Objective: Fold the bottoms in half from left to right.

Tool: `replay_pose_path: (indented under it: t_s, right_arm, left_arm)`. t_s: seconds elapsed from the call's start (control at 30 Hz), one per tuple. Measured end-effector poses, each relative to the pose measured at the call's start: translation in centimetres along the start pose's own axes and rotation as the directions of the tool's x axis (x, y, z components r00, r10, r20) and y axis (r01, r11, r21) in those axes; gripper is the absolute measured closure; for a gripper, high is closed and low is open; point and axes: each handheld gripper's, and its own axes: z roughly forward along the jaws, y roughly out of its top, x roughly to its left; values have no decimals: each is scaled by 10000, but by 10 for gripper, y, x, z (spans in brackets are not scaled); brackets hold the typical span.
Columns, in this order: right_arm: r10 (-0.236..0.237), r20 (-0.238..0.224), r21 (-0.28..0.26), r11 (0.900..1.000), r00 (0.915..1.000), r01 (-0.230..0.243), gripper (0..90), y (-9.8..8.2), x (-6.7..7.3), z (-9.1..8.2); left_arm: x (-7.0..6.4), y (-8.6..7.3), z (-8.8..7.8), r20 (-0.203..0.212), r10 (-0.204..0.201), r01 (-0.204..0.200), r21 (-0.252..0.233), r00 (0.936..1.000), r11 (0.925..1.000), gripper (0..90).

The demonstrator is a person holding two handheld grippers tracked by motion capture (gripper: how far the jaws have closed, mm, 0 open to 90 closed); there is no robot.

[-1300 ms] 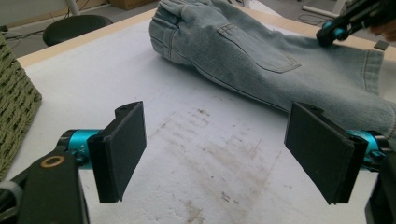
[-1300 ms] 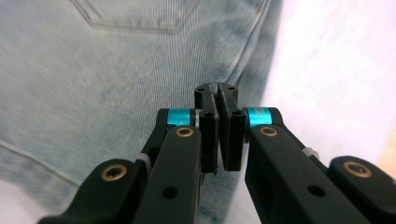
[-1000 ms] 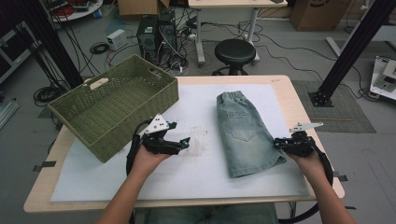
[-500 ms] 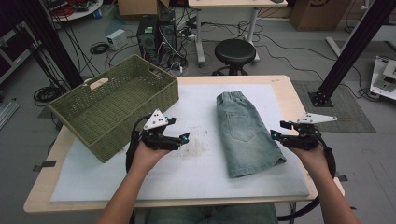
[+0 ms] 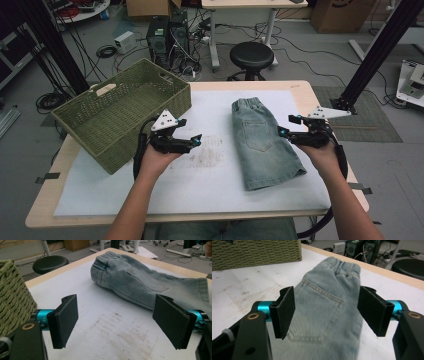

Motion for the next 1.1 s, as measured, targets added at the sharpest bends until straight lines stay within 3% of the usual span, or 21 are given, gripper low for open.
replay_pose_path:
  t_s: [0.13,0.37,0.47,0.53,0.6,0.7,0.8,0.97,1.1]
  right_arm:
    - [-110,-148,222,9997,9998,114,363,17,-2,29]
    - [-297,-343,1175,9925,9990,336,482,56,-5,103]
    - [-367,-276,1851,9819,9989,411,530,62,-3,139]
    - [-591,5,2526,9659,9983,571,553,58,-2,158]
    - [-452,-36,2747,9605,9990,444,571,51,-4,171]
    - [-399,-132,3077,9505,9991,420,590,43,-6,182]
    - [-307,-102,3118,9496,9995,324,604,40,-6,185]
    - [-705,82,3293,9421,9975,639,608,40,-2,187]
    - [-692,37,3152,9468,9976,645,510,46,0,180]
  left_arm:
    - [3,-4,-3,-90,-44,44,30,9999,10000,208]
    - [5,-9,-1,-22,-41,42,287,10000,9996,208]
    - [5,-10,-1,-10,-71,71,286,10000,9996,208]
    - [5,-11,0,-17,-82,82,300,10000,9995,208]
    - [6,-13,0,-3,-105,105,341,9999,9994,208]
    - [7,-15,1,3,-128,128,408,9999,9991,208]
    - [8,-15,1,1,-172,172,407,9999,9990,209]
    - [8,-15,1,-33,-160,161,388,9999,9991,208]
    - [8,-15,2,-22,-151,152,443,9999,9989,208]
